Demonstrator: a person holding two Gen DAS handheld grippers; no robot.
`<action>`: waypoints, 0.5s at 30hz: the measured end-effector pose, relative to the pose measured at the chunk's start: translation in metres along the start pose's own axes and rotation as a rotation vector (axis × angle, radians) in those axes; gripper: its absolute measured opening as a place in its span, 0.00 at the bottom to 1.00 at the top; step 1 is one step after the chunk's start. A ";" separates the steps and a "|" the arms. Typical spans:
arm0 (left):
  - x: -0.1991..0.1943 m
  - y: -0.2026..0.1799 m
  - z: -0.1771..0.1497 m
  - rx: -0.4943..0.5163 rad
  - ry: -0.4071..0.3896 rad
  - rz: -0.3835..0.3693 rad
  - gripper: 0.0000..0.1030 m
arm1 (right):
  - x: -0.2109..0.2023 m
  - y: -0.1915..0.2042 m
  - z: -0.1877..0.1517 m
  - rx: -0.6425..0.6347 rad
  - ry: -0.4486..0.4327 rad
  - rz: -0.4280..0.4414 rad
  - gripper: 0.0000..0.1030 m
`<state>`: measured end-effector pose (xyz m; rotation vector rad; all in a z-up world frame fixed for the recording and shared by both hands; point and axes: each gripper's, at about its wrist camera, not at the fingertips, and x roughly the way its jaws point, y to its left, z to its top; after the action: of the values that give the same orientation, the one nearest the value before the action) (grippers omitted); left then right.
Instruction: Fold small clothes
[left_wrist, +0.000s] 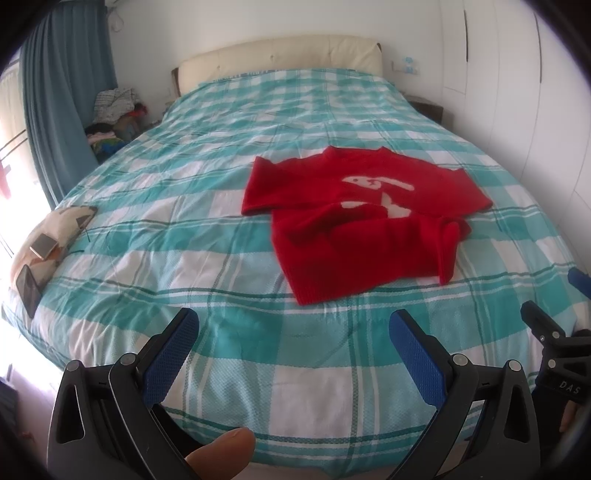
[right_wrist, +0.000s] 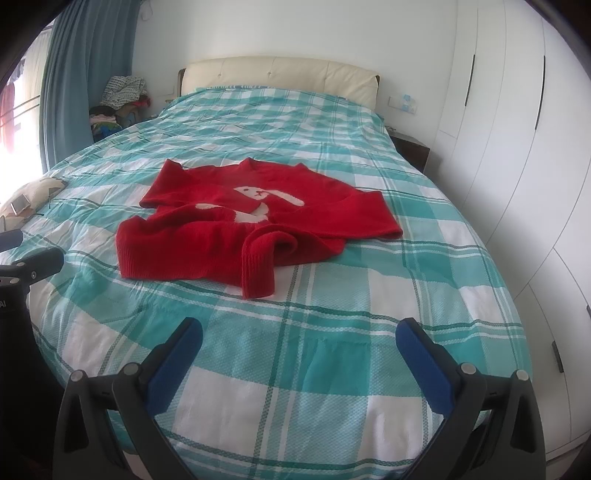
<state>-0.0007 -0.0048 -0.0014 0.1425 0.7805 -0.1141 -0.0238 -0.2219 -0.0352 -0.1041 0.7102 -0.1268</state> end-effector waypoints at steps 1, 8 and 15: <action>0.001 0.000 -0.001 0.000 0.002 0.000 1.00 | 0.000 0.000 0.000 -0.001 0.001 0.000 1.00; 0.003 0.000 -0.002 -0.002 0.012 -0.007 1.00 | 0.001 0.000 -0.001 0.002 0.005 0.001 1.00; 0.002 0.001 -0.002 0.000 0.011 -0.003 1.00 | 0.002 0.000 -0.001 0.002 0.005 0.001 1.00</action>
<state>-0.0006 -0.0040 -0.0046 0.1419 0.7915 -0.1167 -0.0233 -0.2226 -0.0368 -0.1017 0.7147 -0.1266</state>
